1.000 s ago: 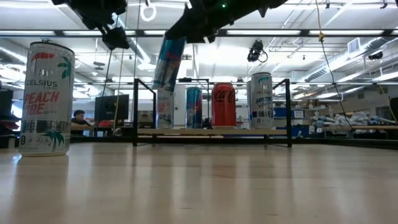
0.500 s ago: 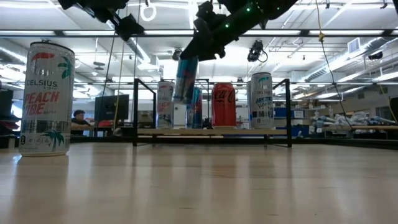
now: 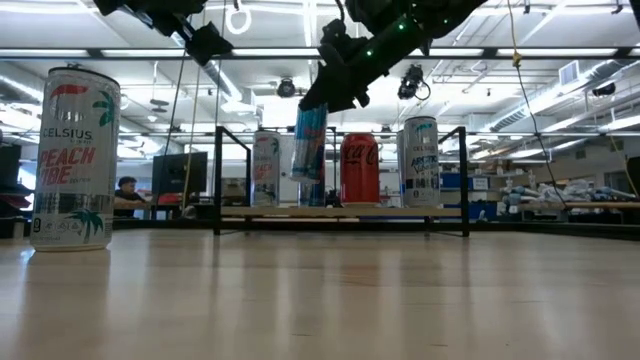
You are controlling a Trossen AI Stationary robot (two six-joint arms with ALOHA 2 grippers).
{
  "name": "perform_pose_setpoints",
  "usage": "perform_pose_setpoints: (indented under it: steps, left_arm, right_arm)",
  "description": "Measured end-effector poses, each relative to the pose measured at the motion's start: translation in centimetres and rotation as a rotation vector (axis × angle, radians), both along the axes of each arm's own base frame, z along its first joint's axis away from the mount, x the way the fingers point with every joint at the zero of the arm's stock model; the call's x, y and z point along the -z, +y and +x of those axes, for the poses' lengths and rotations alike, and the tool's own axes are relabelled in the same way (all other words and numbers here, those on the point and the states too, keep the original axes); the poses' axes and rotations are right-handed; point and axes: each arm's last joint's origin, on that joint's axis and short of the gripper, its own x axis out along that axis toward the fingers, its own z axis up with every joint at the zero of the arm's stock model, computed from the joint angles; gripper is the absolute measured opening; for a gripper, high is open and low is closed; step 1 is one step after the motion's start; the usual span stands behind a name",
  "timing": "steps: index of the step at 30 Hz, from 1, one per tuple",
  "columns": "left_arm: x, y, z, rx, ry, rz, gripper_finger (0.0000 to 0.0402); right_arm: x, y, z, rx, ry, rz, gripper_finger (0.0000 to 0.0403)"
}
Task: Place canned beverage on shelf
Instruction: Align the blue soda can with the blue soda can on the shelf
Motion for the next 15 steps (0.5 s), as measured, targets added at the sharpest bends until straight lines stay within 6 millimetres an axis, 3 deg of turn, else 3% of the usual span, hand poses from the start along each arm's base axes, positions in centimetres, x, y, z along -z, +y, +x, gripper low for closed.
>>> perform_pose_setpoints:
  steps: [15]
  left_arm:
    - [0.0, -0.1, 0.0, 0.002, 0.002, 0.0, 0.0354]
  right_arm:
    - [3.1, -1.6, 1.0, 0.031, 0.069, 0.022, 0.0262]
